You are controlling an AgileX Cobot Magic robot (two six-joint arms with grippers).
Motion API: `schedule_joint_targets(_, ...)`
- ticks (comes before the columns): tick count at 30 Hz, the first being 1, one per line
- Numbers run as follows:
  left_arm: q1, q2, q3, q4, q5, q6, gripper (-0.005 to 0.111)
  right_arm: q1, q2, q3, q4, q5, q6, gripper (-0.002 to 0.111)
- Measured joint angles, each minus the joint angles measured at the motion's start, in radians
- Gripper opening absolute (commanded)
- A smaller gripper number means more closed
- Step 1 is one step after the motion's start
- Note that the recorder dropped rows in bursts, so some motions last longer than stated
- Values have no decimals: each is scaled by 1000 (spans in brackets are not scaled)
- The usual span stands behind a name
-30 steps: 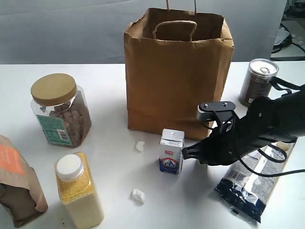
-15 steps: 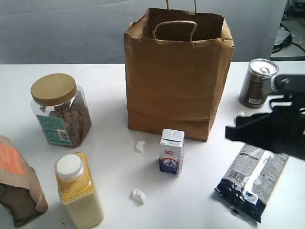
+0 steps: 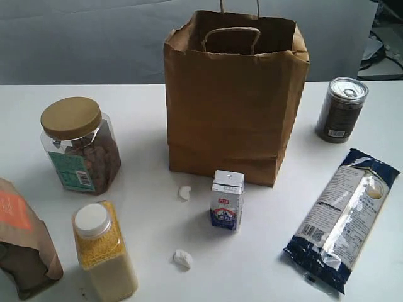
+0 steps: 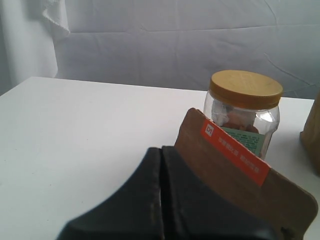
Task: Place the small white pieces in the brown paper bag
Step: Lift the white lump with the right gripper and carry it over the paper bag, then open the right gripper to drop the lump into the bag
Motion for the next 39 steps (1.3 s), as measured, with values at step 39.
schedule_joint_targets(39,0,0,0,0,0,0,0,0,-29,151,-123,320,181,0)
